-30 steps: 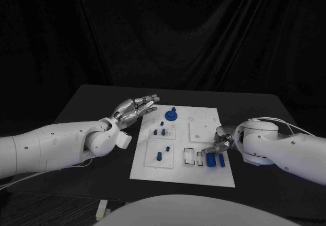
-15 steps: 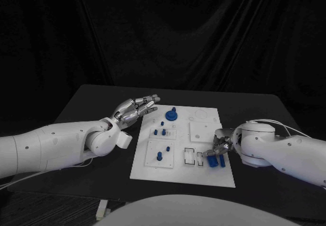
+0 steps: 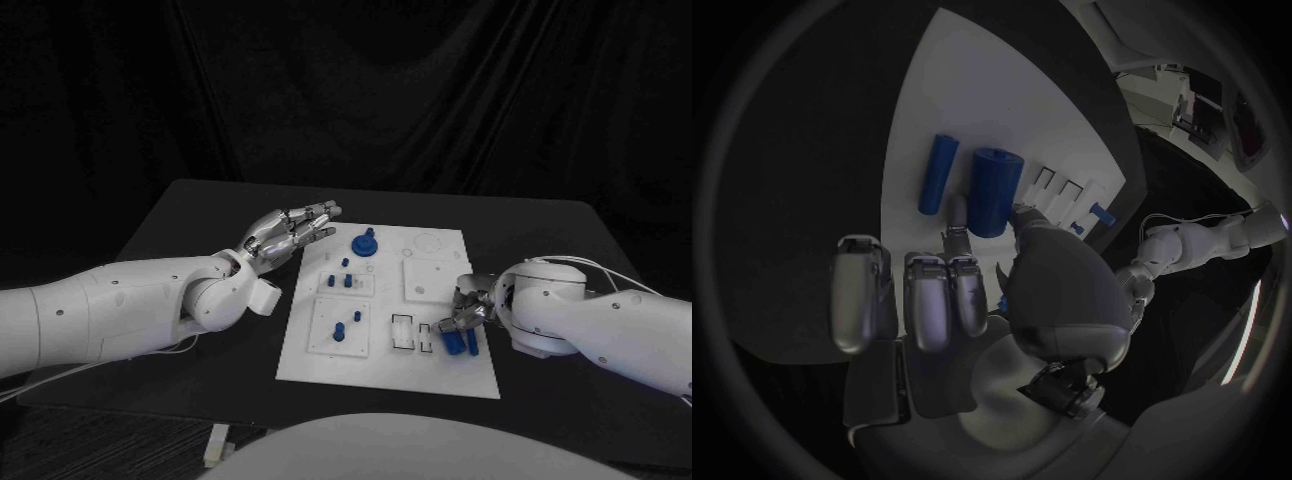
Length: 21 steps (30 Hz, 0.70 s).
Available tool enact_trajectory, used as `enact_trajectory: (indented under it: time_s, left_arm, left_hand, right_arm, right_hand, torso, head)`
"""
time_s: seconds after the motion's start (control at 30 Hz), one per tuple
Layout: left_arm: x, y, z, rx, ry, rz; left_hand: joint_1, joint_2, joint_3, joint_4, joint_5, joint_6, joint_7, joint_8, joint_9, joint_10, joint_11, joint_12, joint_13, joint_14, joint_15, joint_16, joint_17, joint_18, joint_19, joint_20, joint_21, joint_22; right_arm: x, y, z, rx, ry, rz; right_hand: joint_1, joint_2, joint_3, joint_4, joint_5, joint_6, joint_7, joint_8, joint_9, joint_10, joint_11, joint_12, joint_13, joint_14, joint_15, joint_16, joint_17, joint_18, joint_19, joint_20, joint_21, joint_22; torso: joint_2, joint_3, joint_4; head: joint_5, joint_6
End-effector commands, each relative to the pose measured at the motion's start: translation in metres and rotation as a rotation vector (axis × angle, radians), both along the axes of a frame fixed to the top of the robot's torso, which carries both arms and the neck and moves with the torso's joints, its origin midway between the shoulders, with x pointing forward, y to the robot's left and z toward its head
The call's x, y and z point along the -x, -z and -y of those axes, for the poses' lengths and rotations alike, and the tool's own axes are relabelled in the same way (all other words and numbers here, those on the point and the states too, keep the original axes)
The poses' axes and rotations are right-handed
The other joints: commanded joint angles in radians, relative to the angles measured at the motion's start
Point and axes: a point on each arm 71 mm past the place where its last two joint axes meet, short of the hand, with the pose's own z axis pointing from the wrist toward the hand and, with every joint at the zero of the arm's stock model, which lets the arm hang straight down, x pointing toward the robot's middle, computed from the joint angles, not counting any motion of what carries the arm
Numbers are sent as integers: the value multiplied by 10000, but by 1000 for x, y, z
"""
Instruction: Assemble the parts on the task board
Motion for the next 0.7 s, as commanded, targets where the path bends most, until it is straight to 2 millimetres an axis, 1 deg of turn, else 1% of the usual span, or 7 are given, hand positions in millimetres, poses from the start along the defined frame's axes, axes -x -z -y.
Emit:
enact_trajectory:
  time_s: [0.03,0.1,0.23,0.3,0.37,0.53,0.7]
  left_arm:
    - [0,-2,2,277,79,257]
    - [0,-2,2,275,83,252]
    - [0,-2,2,265,83,241]
    - [0,-2,1,258,79,235]
    - [0,-2,1,251,73,233]
    - [0,-2,2,249,76,231]
    - [0,-2,2,250,77,229]
  left_hand:
    - [100,5,26,-45,51,-39,57,57,-5,16,61,-40,4,-4,59,44,12,-189,76,-26,44,0]
    - [100,5,26,-45,51,-39,57,57,-5,16,61,-40,4,-4,59,44,12,-189,76,-26,44,0]
    - [116,5,33,-52,59,-41,60,59,-5,15,65,-43,4,-2,61,50,13,-192,78,-26,45,0]
    - [132,5,41,-59,69,-34,63,61,-4,15,67,-38,5,-2,62,52,13,-195,81,-26,46,3]
    - [132,5,41,-59,69,-34,63,61,-4,15,67,-38,5,-2,62,52,13,-195,81,-26,46,3]
    - [132,5,41,-59,69,-34,63,61,-4,15,67,-38,5,-2,62,52,13,-195,81,-26,46,3]
    - [151,3,50,-68,81,-28,66,65,-3,14,69,-35,5,0,66,57,14,-198,86,-26,49,10]
  right_arm:
    - [1,0,0,-1017,1006,-222]
    - [2,0,2,-1319,1332,-361]
    - [4,-3,4,-1880,1979,-639]
    - [4,-8,4,-2264,2409,-805]
    - [3,-12,4,-2523,2694,-943]
    - [3,-20,1,-3200,3486,-1437]
    - [6,-22,-3,-3732,4184,-2043]
  right_hand:
    - [302,198,308,-347,322,49,-128,59,83,1042,-96,35,2629,1040,-23,30,2634,114,215,14,17,2064]
    - [308,201,395,-385,639,64,-149,81,136,1042,-116,35,2629,1040,-41,30,2634,117,211,-2,-1,2060]
    - [271,192,481,-403,906,77,-162,106,191,1042,-140,35,2629,1040,-53,30,2634,122,203,-14,-25,2054]
    - [244,173,570,-431,1154,70,-174,120,238,1042,-152,35,2629,1040,-63,30,2634,131,187,-28,-66,2041]
    - [177,170,612,-413,1296,64,-170,124,263,1042,-153,35,2629,1040,-66,30,2634,139,173,-32,-100,2030]
    - [119,173,630,-391,1336,69,-168,130,278,1042,-152,35,2629,1040,-66,30,2634,150,152,-34,-146,2015]
    - [62,196,677,-373,1406,31,-156,116,291,1042,-158,35,2629,1040,-66,30,2634,163,124,-35,-204,1997]
  torso:
    - [2,-3,-1]
    - [1,-2,-1]
    - [-1,-2,-5]
    - [0,-3,-11]
    - [-2,-3,-14]
    - [-10,-2,-3]
    - [-17,-2,4]
  head:
    - [5,-2]
    - [17,-2]
    - [43,-2]
    - [57,-2]
    - [52,-2]
    - [1,-2]
    - [27,-2]
